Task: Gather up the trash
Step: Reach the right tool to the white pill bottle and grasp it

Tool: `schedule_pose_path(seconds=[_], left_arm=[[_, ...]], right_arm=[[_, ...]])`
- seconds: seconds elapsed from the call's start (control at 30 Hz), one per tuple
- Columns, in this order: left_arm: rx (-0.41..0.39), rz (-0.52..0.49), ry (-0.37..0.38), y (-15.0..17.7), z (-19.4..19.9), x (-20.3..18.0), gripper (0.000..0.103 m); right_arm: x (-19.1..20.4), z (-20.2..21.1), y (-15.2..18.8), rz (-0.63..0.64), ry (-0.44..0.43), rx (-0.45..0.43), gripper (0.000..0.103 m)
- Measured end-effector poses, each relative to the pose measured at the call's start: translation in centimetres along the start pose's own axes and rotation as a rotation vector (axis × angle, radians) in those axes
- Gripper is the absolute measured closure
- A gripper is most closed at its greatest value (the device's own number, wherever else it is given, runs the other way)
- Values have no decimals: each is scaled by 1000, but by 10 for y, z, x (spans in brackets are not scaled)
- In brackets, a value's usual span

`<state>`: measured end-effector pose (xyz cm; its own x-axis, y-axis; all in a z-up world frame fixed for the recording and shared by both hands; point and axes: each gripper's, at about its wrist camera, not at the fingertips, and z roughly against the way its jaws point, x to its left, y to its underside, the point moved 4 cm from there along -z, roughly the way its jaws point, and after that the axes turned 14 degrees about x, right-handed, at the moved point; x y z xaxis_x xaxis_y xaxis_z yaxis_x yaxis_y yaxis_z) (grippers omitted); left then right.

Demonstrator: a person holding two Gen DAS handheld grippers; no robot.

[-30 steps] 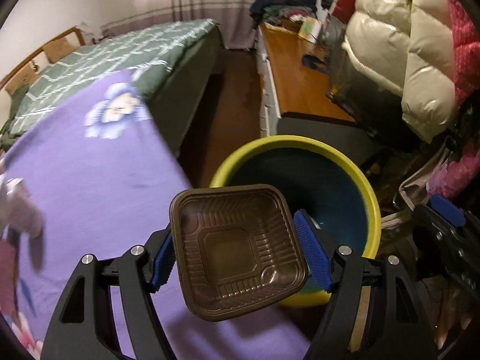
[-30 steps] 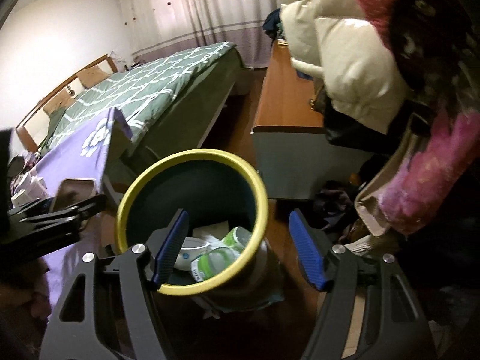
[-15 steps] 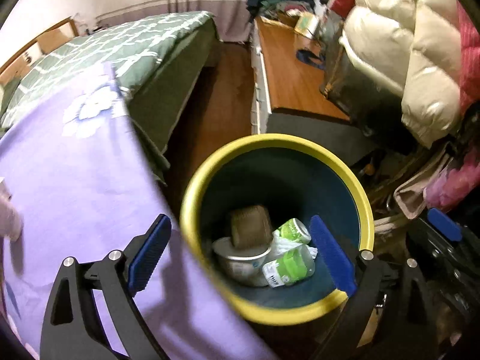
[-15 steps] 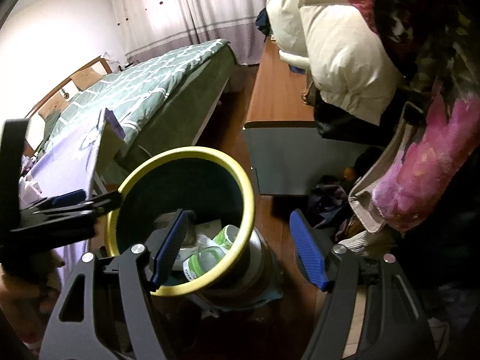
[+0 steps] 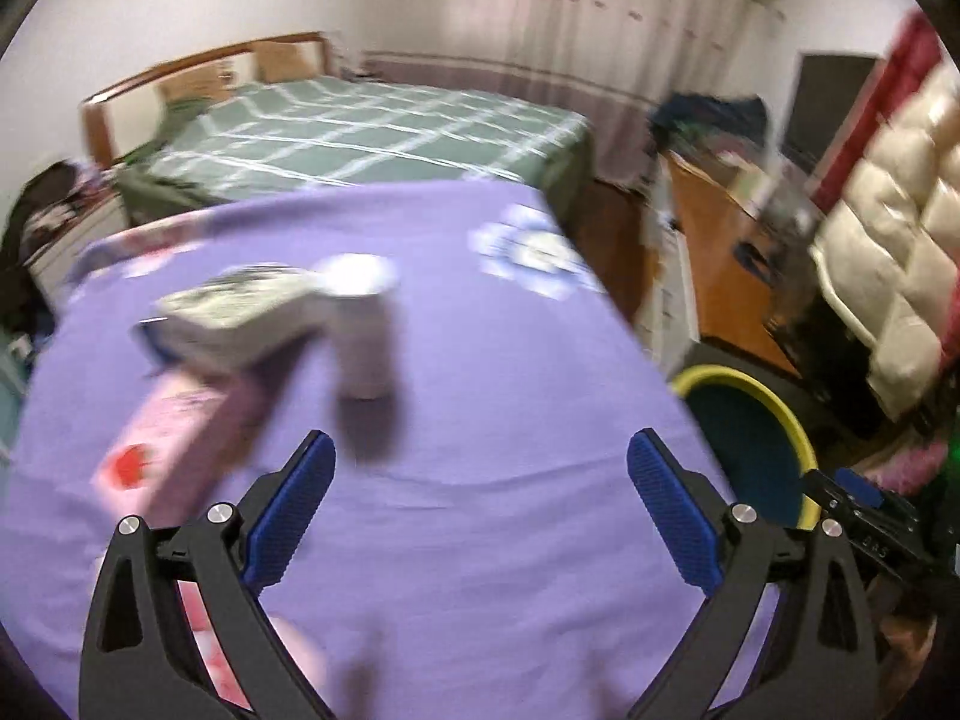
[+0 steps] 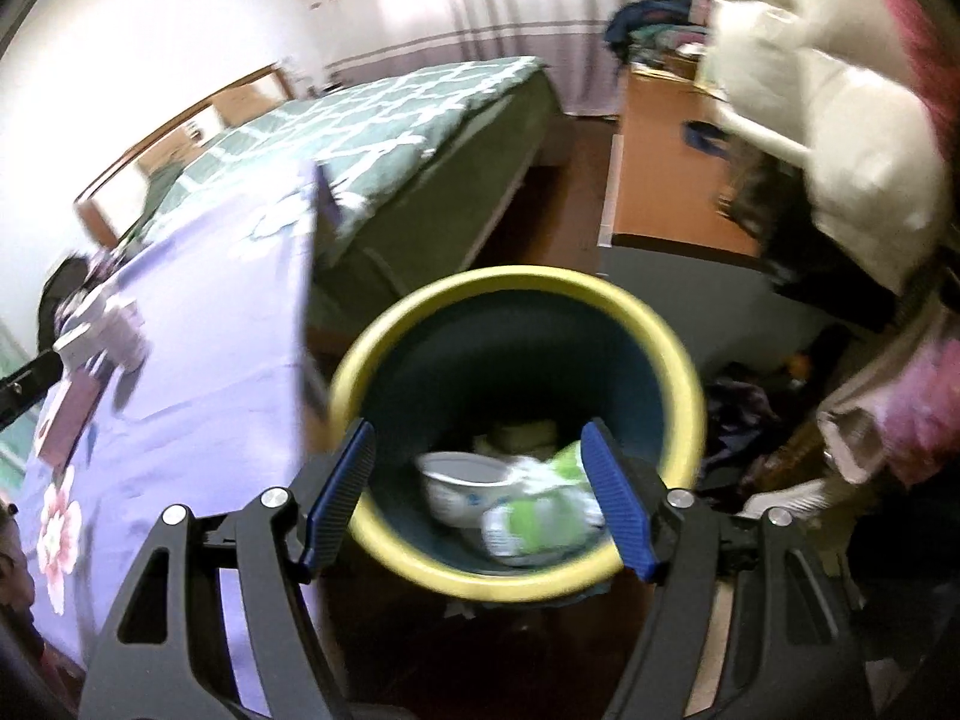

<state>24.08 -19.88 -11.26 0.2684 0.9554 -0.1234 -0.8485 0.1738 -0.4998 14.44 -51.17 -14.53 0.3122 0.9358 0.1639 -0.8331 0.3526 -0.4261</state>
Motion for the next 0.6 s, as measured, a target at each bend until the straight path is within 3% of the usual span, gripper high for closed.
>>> schedule_pose_path(seconds=[0.33, 0.6], left_arm=[[-75, 190, -132, 18, 47, 149, 6], [-77, 285, -136, 30, 50, 222, 6]], right_arm=[[149, -5, -24, 220, -97, -12, 35], [265, -31, -44, 375, -141, -15, 35]])
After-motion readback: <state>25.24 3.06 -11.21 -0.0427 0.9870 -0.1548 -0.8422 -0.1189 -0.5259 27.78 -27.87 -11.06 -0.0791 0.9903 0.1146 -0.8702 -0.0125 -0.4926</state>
